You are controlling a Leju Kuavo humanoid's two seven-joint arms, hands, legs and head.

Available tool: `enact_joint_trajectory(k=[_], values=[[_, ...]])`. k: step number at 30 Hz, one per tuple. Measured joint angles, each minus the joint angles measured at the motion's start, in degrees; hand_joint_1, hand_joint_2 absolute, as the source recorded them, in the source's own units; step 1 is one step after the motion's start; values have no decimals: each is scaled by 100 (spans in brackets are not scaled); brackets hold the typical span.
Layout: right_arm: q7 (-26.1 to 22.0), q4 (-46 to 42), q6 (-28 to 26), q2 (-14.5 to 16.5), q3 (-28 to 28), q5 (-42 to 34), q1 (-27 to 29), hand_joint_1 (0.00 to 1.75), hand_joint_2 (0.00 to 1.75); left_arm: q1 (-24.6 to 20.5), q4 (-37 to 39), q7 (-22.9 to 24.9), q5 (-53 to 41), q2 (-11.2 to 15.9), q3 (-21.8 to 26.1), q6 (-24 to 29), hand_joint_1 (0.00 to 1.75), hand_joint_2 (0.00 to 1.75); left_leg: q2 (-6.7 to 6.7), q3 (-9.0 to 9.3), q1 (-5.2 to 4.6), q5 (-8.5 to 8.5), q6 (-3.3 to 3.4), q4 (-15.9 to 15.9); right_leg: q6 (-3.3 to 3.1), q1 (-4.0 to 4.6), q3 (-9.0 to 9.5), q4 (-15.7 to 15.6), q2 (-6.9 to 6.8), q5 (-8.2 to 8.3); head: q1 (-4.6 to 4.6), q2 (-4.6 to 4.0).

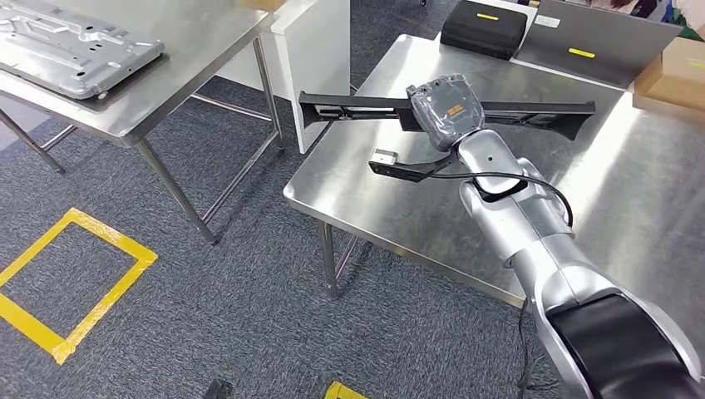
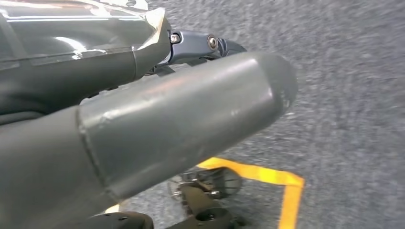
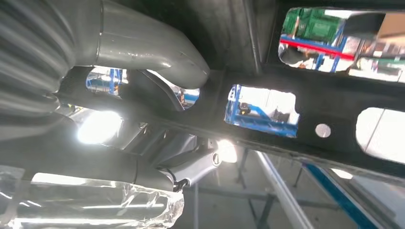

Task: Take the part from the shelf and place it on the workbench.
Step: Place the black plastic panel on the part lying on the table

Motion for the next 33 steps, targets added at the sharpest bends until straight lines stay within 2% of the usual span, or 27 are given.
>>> enact_joint_trajectory(k=[1,2,4,6,8,10,11,12,13,15,16,17,18,20,22,23,25,26,27,28,29,30,31,32,33], values=[[1,2,1,-3,-8,-19,-4,175,175,-3,0,-31,-5,-1,0,18,0,0,-4,35,-2,-71,-36,31,4,11,76,-245,-6,241,7,0],[1,2,3,-2,-14,-28,-4,175,175,-9,0,-55,-14,-1,0,36,0,0,-1,47,-8,-125,-69,53,-51,26,122,-351,-6,397,4,0],[0,1,7,3,-24,-36,-4,175,175,-18,0,-103,-37,-3,0,65,0,0,7,45,-11,-191,-121,78,-221,51,171,-356,4,417,-7,0],[1,-14,10,-3,-42,-39,-10,175,175,-19,0,-141,-52,-9,0,92,0,0,37,4,9,-259,-176,182,-303,27,218,-360,16,415,-28,0],[2,-27,12,-4,-52,-38,-37,175,175,-25,0,-169,-55,-16,0,119,0,0,76,-245,38,-414,-244,646,-372,15,284,-370,38,379,-40,0],[2,-28,16,-3,-54,-39,-50,175,175,-24,0,-231,-64,-25,0,144,0,0,92,-708,65,-646,-294,1392,-431,26,329,-369,77,337,-44,0],[2,-28,21,-4,-55,-40,-48,175,175,-20,0,-275,-68,-30,0,158,0,0,94,-913,75,-703,-304,1647,-450,34,346,-369,104,322,-42,0],[3,-27,25,-7,-57,-42,-45,175,175,-15,0,-322,-71,-34,0,174,0,0,94,-1039,82,-665,-304,1721,-461,40,362,-369,140,308,-43,0],[5,-27,28,-9,-64,-45,-47,175,175,-12,0,-364,-71,-37,0,188,0,0,92,-1046,86,-505,-293,1567,-464,43,379,-369,182,298,-43,0],[14,-23,24,-19,-98,-55,-68,175,175,-13,0,-439,-72,-38,0,221,0,0,21,-801,92,-25,-244,817,-452,44,408,-373,283,280,-42,0],[22,-15,19,-32,-123,-60,-90,175,175,-14,0,-472,-74,-38,0,238,0,0,-39,-660,89,117,-215,460,-443,46,410,-375,331,277,-38,0],[33,0,11,-51,-148,-65,-114,175,175,-15,0,-501,-79,-37,0,253,0,0,-94,-544,80,191,-185,227,-426,45,399,-378,375,274,-41,0],[45,25,4,-78,-173,-67,-132,175,175,-13,0,-522,-85,-37,0,263,0,0,-132,-484,66,190,-157,131,-404,40,388,-383,413,273,-40,0],[64,94,-15,-155,-224,-66,-152,175,175,-7,0,-542,-95,-41,1,274,0,0,-73,-416,54,213,-97,91,-331,41,361,-394,476,273,-42,0],[77,165,-41,-246,-288,-64,-174,175,175,-8,0,-546,-100,-49,4,279,0,0,20,-369,64,266,-33,21,-299,62,262,-227,359,178,-25,0],[82,197,-58,-282,-314,-64,-194,175,175,-9,0,-549,-105,-53,5,278,0,0,72,-348,70,283,-6,-10,-311,74,136,16,263,65,-13,0],[89,271,-90,-322,-337,-63,-228,175,175,-7,0,-556,-117,-56,7,275,0,0,165,-342,55,277,18,-14,-343,68,-236,756,128,-216,8,0],[88,313,-99,-339,-341,-62,-226,175,175,-5,0,-560,-122,-59,8,273,0,0,216,-341,53,272,21,-13,-333,64,-400,1066,111,-301,9,0],[87,351,-103,-354,-349,-58,-219,175,175,-4,0,-563,-125,-62,8,273,0,0,264,-341,53,267,22,-11,-301,58,-481,1204,95,-314,13,0],[86,383,-104,-372,-358,-53,-213,175,175,-4,0,-564,-127,-66,9,273,0,0,309,-341,54,260,16,-6,-252,49,-441,1105,68,-240,17,0],[85,408,-106,-387,-371,-46,-216,175,175,-4,0,-566,-129,-71,10,273,0,0,354,-340,57,250,4,5,-197,37,-291,796,7,-105,20,0],[86,424,-108,-395,-383,-38,-230,175,175,-4,0,-570,-130,-75,12,273,0,0,398,-340,51,232,-18,28,-153,27,-74,365,-121,47,25,0],[90,436,-110,-397,-392,-28,-252,175,175,-4,-1,-577,-131,-77,14,272,0,0,442,-343,38,203,-50,57,-137,39,127,-5,-237,172,28,0],[95,446,-114,-391,-400,-17,-272,175,175,-5,-1,-587,-132,-78,16,270,0,0,489,-338,22,172,-83,83,-152,45,261,-256,-309,251,26,0],[99,457,-117,-386,-408,-6,-287,175,175,-5,-2,-599,-133,-78,19,269,0,0,536,-329,6,144,-112,102,-180,56,330,-373,-334,284,27,0]])
